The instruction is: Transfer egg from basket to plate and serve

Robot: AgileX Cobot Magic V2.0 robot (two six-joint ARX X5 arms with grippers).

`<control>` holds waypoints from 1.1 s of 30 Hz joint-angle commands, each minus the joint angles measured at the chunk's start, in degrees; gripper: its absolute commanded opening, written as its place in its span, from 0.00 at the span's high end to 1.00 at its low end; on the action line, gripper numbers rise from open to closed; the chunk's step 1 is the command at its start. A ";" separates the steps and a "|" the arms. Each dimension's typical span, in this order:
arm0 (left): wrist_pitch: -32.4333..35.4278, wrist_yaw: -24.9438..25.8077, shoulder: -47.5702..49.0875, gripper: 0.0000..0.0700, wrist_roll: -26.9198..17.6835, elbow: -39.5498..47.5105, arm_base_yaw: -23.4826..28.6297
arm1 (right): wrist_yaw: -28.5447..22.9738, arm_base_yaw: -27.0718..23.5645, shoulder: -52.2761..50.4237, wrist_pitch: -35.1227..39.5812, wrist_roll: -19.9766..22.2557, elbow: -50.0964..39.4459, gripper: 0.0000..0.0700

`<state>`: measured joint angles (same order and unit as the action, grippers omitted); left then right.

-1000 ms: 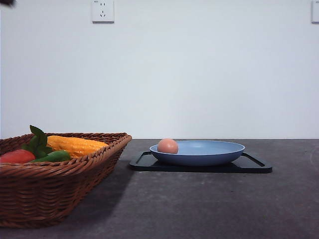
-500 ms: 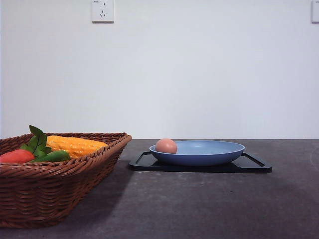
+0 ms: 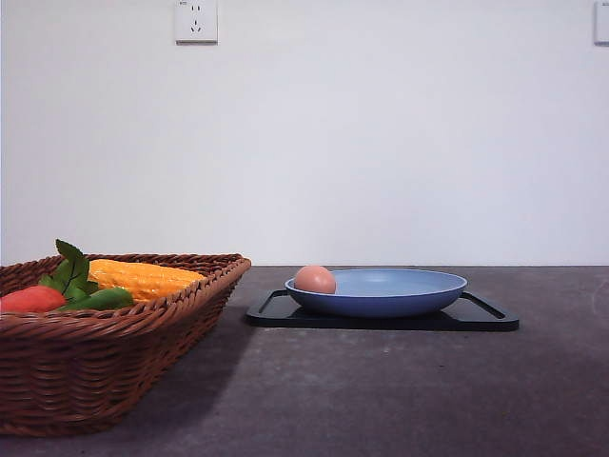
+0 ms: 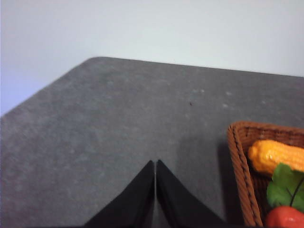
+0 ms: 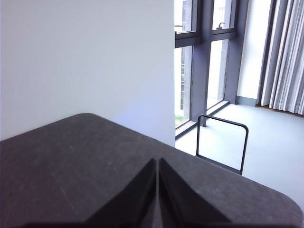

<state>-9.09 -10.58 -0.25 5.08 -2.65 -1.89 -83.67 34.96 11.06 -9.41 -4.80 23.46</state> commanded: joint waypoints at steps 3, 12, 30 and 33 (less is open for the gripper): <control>0.97 2.47 0.11 1.00 0.73 1.44 0.11 | -0.60 0.52 -0.12 0.39 -0.51 0.63 1.00; -1.64 10.57 0.11 1.00 2.55 2.51 0.04 | -0.60 0.52 -0.10 0.41 -0.52 0.64 1.00; -1.61 10.53 0.09 1.00 4.88 2.51 0.07 | -0.58 0.52 -0.10 0.39 -0.51 0.66 1.00; -1.61 10.53 0.09 1.00 4.88 2.51 0.07 | -0.60 0.52 -0.10 0.39 -0.51 0.66 1.00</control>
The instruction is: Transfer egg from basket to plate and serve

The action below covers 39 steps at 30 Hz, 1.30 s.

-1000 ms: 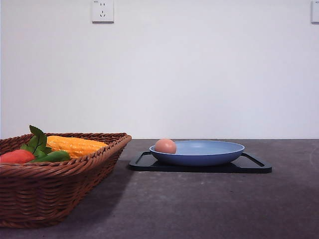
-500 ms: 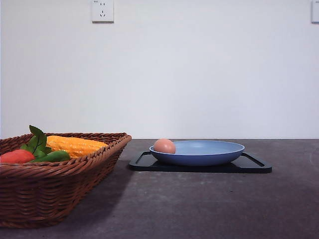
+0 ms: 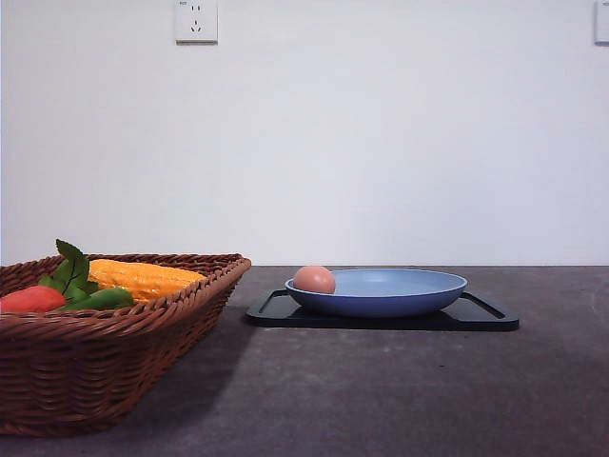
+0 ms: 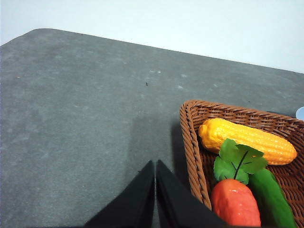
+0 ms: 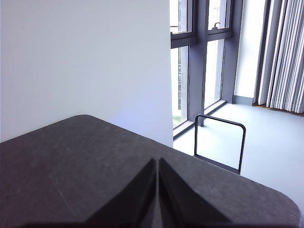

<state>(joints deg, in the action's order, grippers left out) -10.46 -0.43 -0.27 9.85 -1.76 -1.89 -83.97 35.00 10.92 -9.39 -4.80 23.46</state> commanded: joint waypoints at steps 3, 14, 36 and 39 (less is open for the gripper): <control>-0.24 0.37 0.11 1.00 0.11 1.62 0.07 | -0.27 0.48 0.04 0.37 -0.52 0.66 1.00; -0.24 0.37 0.11 1.00 0.11 1.62 0.07 | 11.99 1.11 -0.62 -0.55 -0.45 -0.39 1.00; -0.24 0.37 0.11 1.00 0.11 1.62 0.07 | 90.21 -29.56 -2.48 3.30 9.90 -19.94 1.00; -0.24 0.37 0.11 1.00 0.11 1.62 0.07 | 90.25 -29.67 -3.80 3.32 10.61 -20.54 1.00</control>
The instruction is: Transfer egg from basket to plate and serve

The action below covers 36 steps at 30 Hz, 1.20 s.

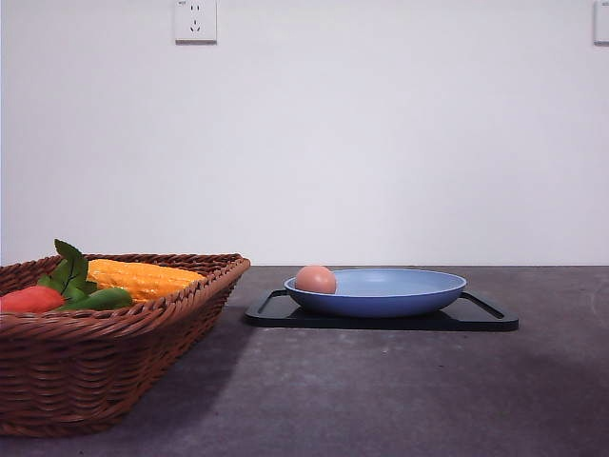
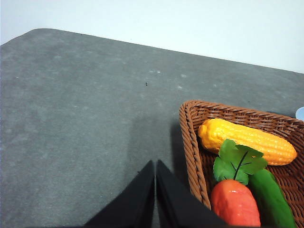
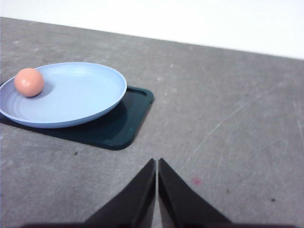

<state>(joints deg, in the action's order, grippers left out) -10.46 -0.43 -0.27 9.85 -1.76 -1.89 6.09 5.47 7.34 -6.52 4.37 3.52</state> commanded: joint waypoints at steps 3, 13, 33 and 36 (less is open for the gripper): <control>-0.24 0.37 0.11 1.00 0.11 1.62 0.07 | 1.66 -0.50 -1.32 0.45 1.29 -1.54 1.00; -0.24 0.37 0.11 1.00 0.11 1.62 0.07 | 4.55 -1.63 -5.35 -3.19 1.17 -2.99 1.00; -0.24 0.37 0.11 1.00 0.11 1.62 0.07 | -3.68 -1.52 -7.13 -2.29 -1.11 -2.99 1.00; -0.24 0.37 0.11 1.00 0.11 1.62 0.07 | -6.78 -1.52 -7.13 -2.29 -1.10 -2.99 1.00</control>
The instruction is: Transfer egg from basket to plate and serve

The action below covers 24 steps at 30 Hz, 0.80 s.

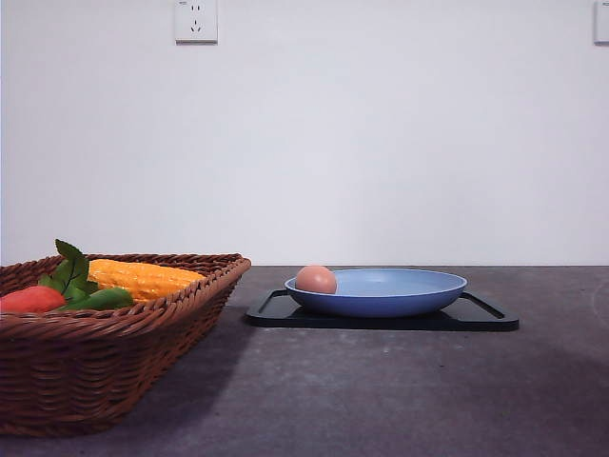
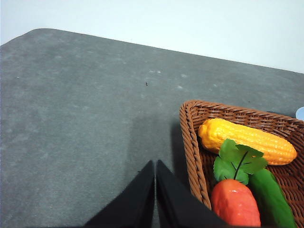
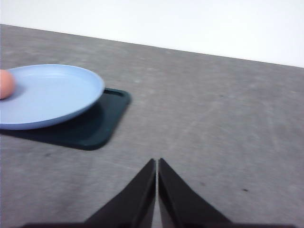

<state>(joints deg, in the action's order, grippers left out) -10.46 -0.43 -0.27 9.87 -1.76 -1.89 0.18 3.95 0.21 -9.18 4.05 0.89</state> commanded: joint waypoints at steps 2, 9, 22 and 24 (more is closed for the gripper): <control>-0.24 0.37 0.11 1.00 0.09 1.62 0.07 | -3.56 0.00 0.00 0.36 -0.76 -0.35 1.00; -0.24 0.37 0.11 1.00 0.09 1.62 0.07 | -13.67 0.00 0.00 0.36 -0.75 -0.35 1.00; -0.24 0.37 0.11 1.00 0.09 1.62 0.07 | -31.90 0.00 0.00 0.65 -0.68 -0.33 1.00; -0.24 0.37 0.11 1.00 0.09 1.62 0.07 | -34.54 0.00 0.00 0.65 -0.66 -0.33 1.00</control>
<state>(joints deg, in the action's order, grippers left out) -10.46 -0.43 -0.27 9.87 -1.76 -1.89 -33.08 3.95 0.21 -8.27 4.06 0.89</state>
